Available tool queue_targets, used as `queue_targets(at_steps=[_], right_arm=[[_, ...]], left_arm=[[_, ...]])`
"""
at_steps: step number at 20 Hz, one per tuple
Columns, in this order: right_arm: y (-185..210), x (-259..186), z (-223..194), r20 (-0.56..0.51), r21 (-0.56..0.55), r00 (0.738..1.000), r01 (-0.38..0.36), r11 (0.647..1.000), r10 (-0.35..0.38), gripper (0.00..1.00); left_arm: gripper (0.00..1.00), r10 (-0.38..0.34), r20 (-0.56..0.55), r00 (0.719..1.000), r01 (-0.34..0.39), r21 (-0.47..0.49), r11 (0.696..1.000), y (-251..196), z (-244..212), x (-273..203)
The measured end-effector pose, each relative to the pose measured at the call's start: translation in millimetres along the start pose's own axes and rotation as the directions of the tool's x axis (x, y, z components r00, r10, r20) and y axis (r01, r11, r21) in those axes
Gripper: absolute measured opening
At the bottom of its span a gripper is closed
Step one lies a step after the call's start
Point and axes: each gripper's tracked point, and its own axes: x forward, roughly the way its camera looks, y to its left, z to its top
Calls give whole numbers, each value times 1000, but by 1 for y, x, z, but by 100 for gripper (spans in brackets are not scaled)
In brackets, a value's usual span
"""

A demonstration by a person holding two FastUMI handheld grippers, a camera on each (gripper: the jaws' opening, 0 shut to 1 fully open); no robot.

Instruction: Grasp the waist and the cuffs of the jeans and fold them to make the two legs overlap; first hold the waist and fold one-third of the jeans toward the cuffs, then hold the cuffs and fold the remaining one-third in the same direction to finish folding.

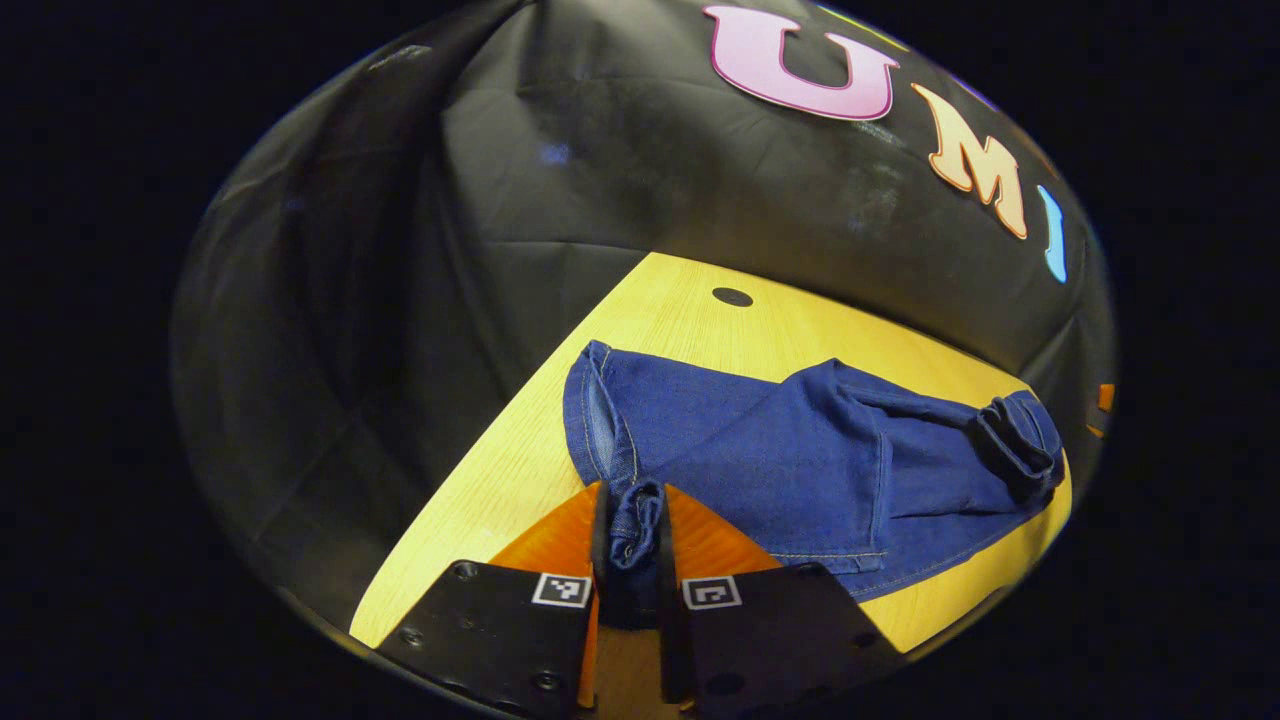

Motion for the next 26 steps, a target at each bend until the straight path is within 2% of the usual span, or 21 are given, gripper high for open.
queue_targets(at_steps=[1,2,3,7,11,14,15,16,19,20,21,26], right_arm=[[0,-2,-2,-3,-3,1000,1,1000,-1,98],[0,-4,-2,-4,-8,1000,4,1000,-4,98],[-1,-6,-2,-4,-11,1000,4,1000,-4,98],[-8,-18,5,8,-16,1000,11,1000,-11,98],[-25,-37,21,37,2,999,23,1000,-23,97],[-47,-55,31,51,16,998,31,999,-32,98],[-56,-62,34,54,18,998,31,999,-32,92],[-64,-69,36,53,19,998,28,999,-29,97],[-91,-88,47,57,38,998,15,999,-17,97],[-101,-93,52,63,51,998,8,999,-11,91],[-111,-99,56,70,66,997,5,998,-10,97],[-168,-121,81,112,123,993,7,992,-21,97]], left_arm=[[14,0,-6,1000,0,-20,1000,5,-1,-1],[3,-1,-2,1000,1,-46,999,6,0,0],[1,-1,-8,1000,1,-71,997,3,1,1],[0,-13,-20,1000,11,-91,996,-4,15,-10],[0,-66,3,998,66,-96,993,-52,53,-40],[0,-123,27,992,126,-129,984,-102,81,-58],[0,-138,43,990,142,-125,982,-121,89,-62],[0,-155,54,986,160,-118,980,-141,98,-67],[0,-216,89,972,223,-84,971,-204,121,-77],[0,-239,102,966,246,-66,967,-229,129,-78],[0,-256,107,961,262,-48,964,-253,135,-78],[0,-364,119,924,365,13,931,-368,159,-67]])
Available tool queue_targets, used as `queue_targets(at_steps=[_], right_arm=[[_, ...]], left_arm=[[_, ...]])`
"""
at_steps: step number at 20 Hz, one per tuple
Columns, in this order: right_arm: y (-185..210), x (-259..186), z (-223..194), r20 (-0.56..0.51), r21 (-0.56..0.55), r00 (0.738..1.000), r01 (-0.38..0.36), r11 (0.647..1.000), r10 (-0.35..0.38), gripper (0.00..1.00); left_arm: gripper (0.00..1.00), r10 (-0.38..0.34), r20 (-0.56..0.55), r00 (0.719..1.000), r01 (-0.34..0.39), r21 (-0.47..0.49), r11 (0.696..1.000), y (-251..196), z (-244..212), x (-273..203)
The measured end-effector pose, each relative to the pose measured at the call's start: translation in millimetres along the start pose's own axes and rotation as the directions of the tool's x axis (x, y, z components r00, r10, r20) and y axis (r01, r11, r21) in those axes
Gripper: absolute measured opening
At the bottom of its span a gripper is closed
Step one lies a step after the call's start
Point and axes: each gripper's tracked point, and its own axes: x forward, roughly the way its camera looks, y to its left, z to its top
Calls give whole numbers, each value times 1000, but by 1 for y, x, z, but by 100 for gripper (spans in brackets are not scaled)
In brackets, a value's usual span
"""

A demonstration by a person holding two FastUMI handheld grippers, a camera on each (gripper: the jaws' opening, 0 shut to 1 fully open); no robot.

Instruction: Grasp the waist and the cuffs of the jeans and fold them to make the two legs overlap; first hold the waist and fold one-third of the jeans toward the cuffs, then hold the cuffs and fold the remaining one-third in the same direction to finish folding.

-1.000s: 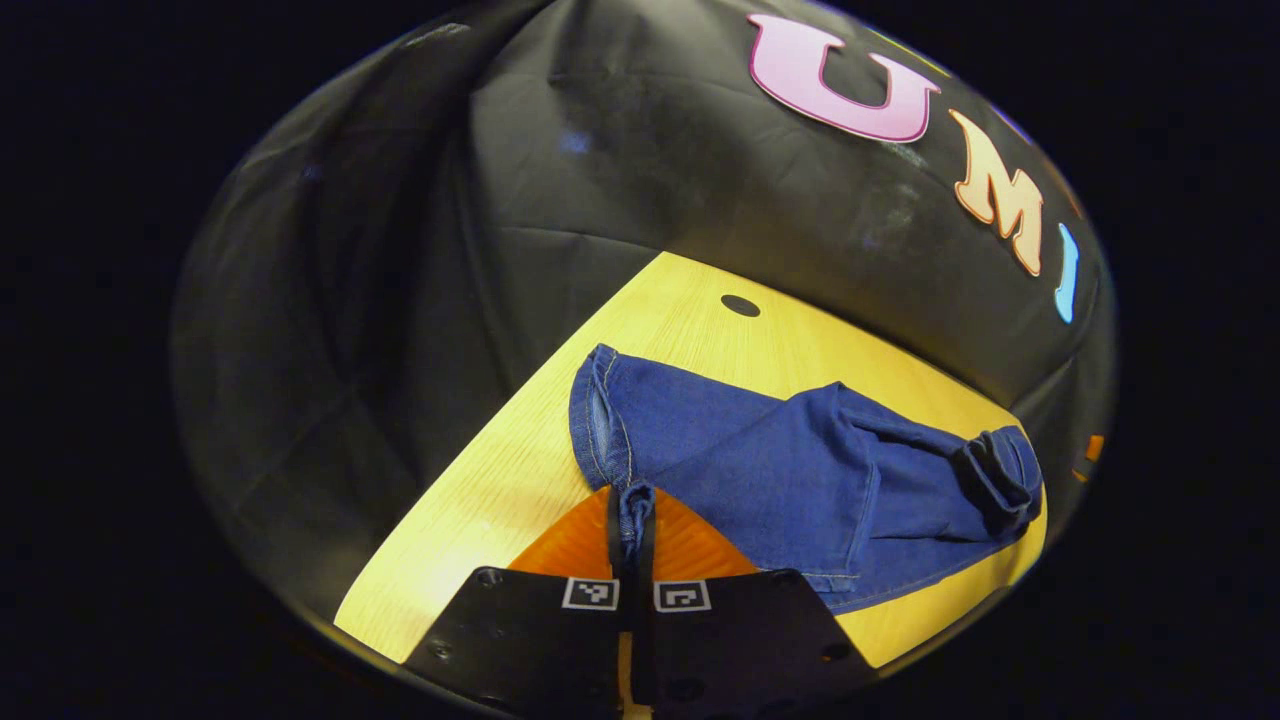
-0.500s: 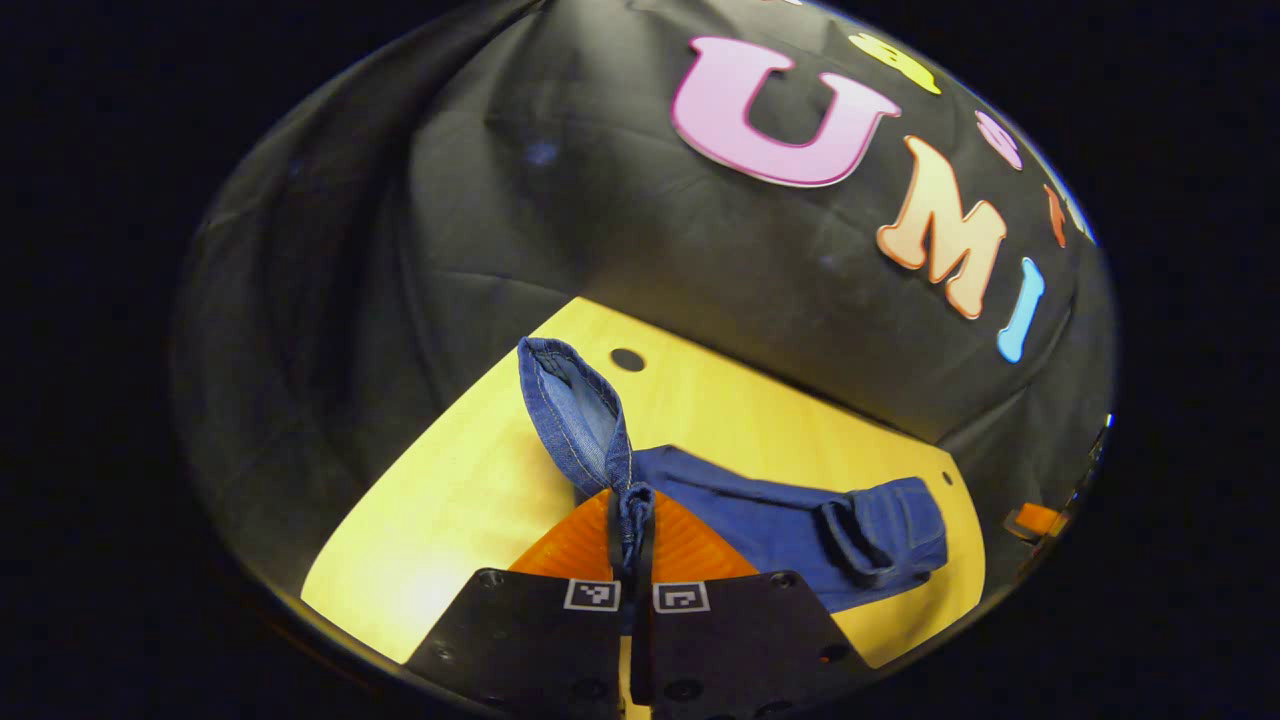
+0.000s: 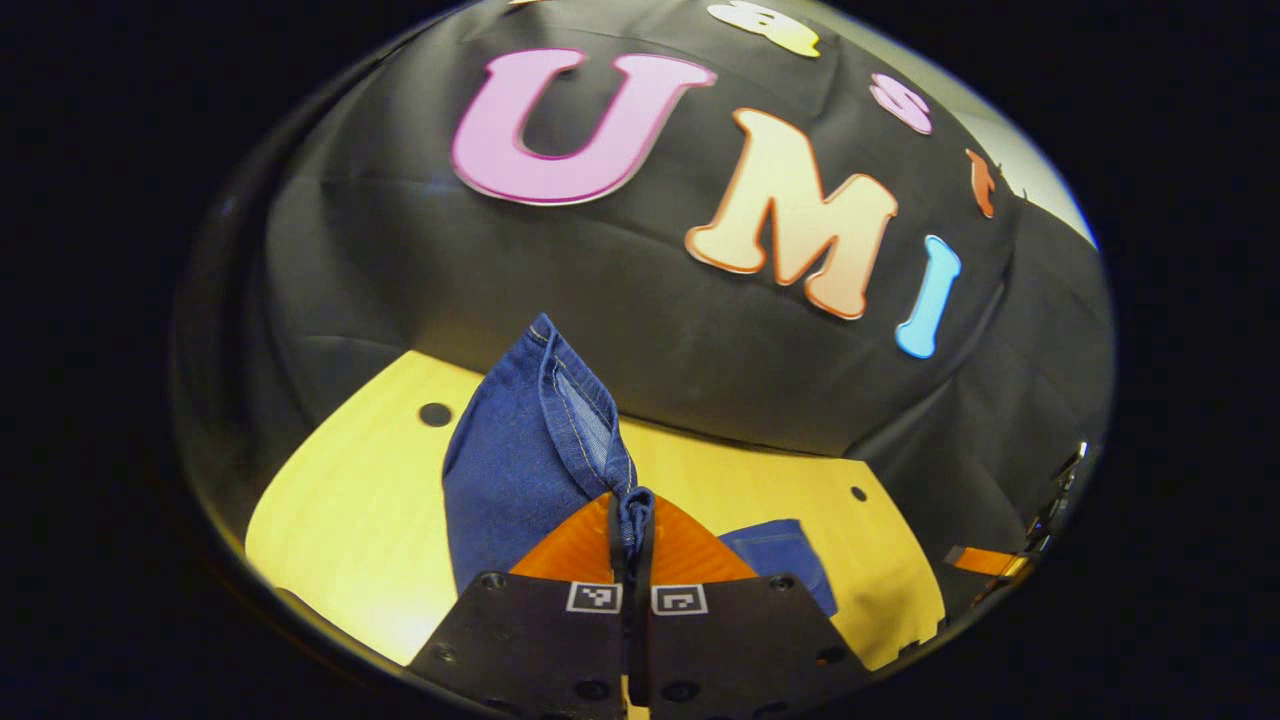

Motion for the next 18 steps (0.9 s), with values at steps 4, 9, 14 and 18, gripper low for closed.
queue_targets(at_steps=[4,9,14,18], right_arm=[[-33,-9,16,16,18,1000,8,1000,-8,97],[-61,-14,17,6,42,1000,8,999,-9,97],[-77,-17,-2,-51,39,999,9,999,-7,97],[-81,-16,-8,-70,48,998,-1,999,5,97]], left_arm=[[0,-88,2,996,88,46,995,-88,10,39],[0,-104,-113,988,116,108,987,-149,-46,80],[0,-41,-246,968,103,242,965,-164,-142,79],[0,70,-307,949,65,406,911,-148,-222,73]])
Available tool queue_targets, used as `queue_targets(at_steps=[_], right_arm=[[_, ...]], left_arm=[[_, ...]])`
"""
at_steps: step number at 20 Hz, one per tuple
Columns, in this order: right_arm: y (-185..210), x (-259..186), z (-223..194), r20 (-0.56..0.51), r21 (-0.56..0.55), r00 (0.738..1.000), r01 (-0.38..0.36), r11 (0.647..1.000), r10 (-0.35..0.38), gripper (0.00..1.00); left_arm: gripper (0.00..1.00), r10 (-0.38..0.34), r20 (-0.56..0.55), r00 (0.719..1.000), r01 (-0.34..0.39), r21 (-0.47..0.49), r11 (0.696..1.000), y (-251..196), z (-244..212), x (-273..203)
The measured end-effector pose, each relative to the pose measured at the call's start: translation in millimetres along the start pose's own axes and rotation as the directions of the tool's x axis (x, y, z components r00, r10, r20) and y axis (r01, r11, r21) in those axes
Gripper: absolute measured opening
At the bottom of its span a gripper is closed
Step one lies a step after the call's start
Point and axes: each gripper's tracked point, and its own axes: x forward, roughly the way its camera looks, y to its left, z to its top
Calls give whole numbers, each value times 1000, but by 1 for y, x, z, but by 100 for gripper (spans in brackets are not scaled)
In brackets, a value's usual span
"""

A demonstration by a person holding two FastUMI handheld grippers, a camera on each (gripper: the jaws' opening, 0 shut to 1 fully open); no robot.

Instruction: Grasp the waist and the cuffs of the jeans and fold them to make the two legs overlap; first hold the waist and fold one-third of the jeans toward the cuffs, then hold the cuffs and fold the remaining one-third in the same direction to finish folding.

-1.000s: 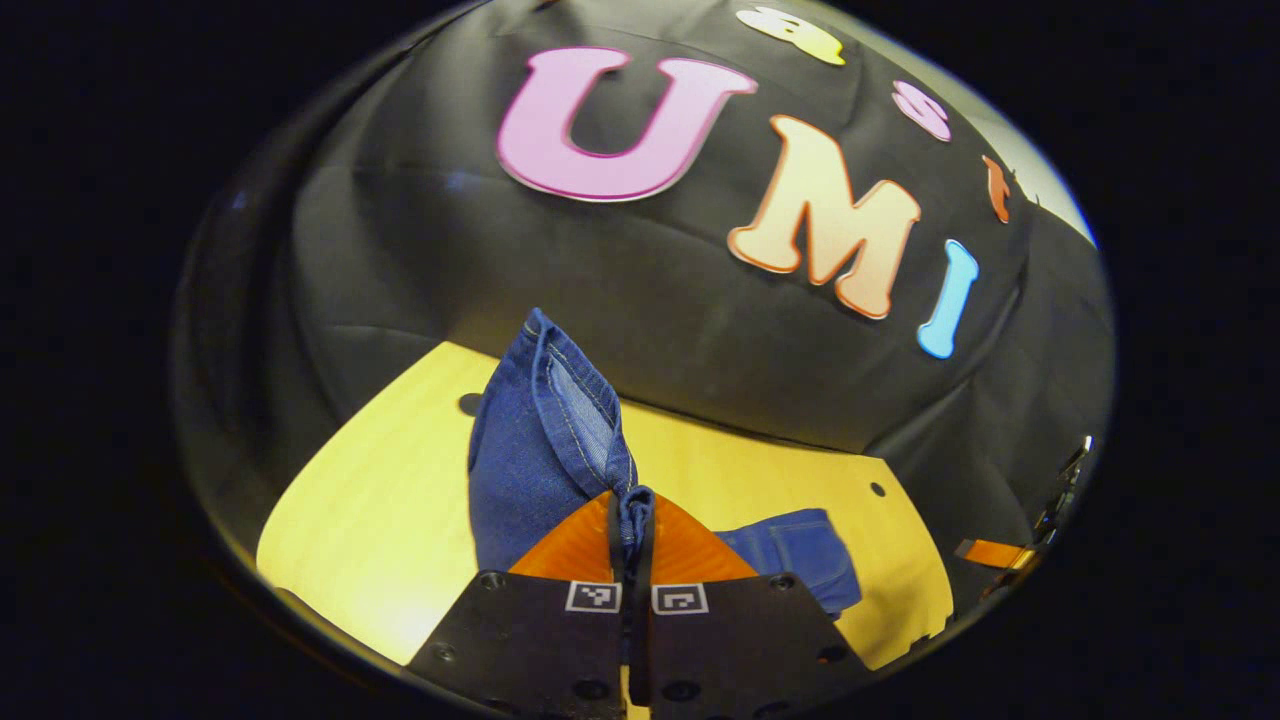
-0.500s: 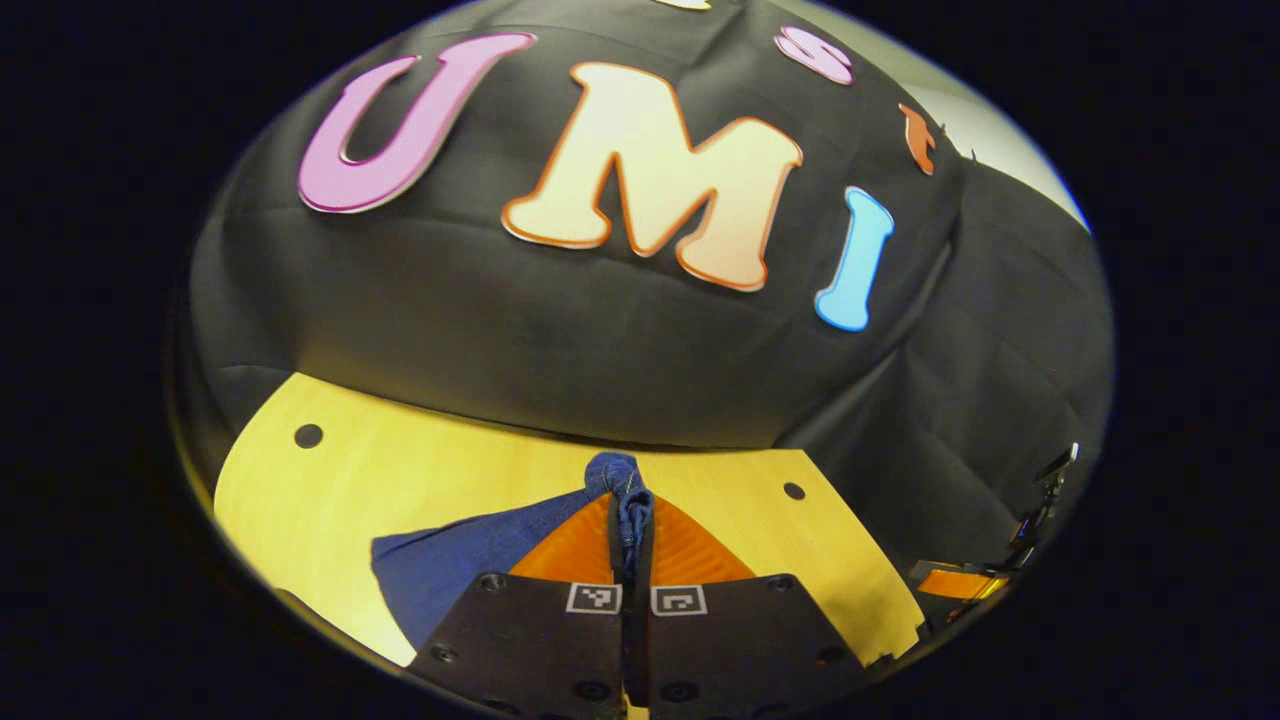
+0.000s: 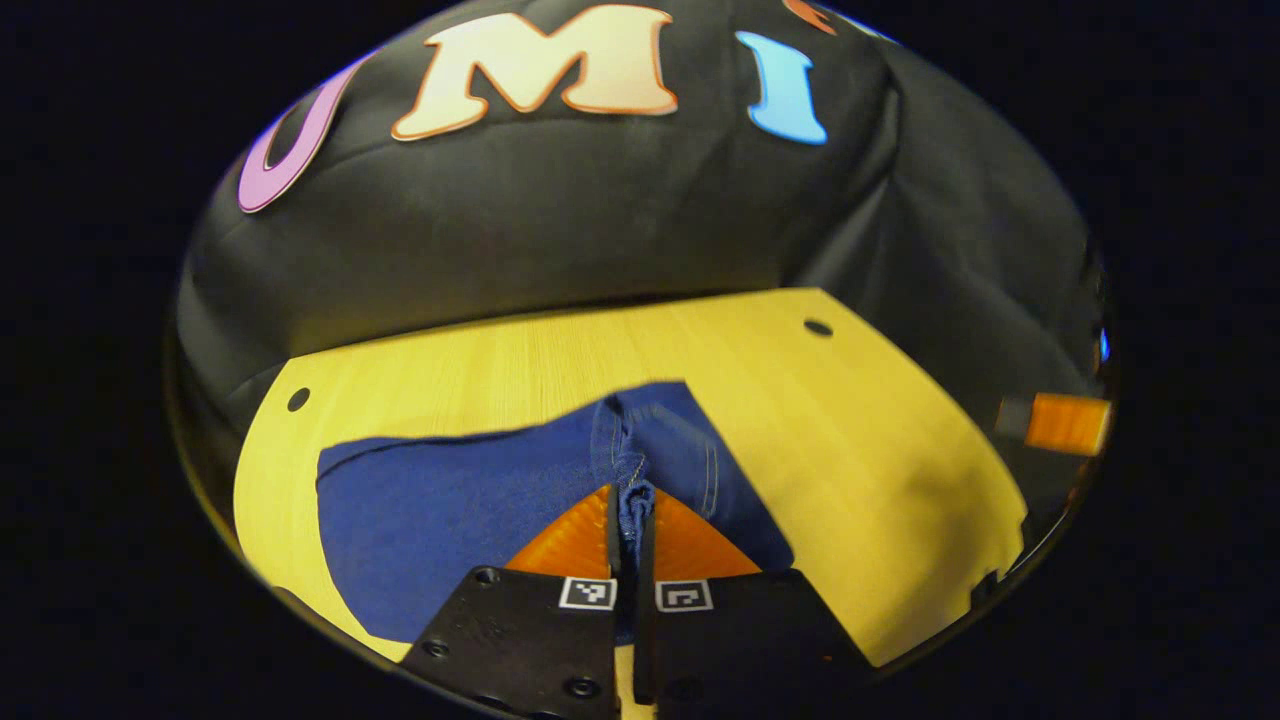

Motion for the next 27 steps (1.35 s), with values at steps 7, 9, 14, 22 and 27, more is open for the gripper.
queue_targets(at_steps=[7,9,14,22,27], right_arm=[[2,-12,-8,-12,-28,1000,11,1000,-12,97],[9,-17,-8,-2,-28,1000,13,1000,-13,97],[45,-32,-16,48,-37,999,27,999,-25,97],[148,-44,-52,124,-56,992,24,998,-16,97],[184,-42,-68,173,-59,984,39,997,-28,97]], left_arm=[[56,-56,-5,998,56,134,989,-44,-37,3],[78,-127,34,991,126,26,992,-54,-31,-21],[89,-81,150,985,98,-114,989,-7,-22,-101],[92,7,226,974,64,-303,951,114,-32,-191],[96,-8,229,973,77,-295,952,148,-48,-201]])
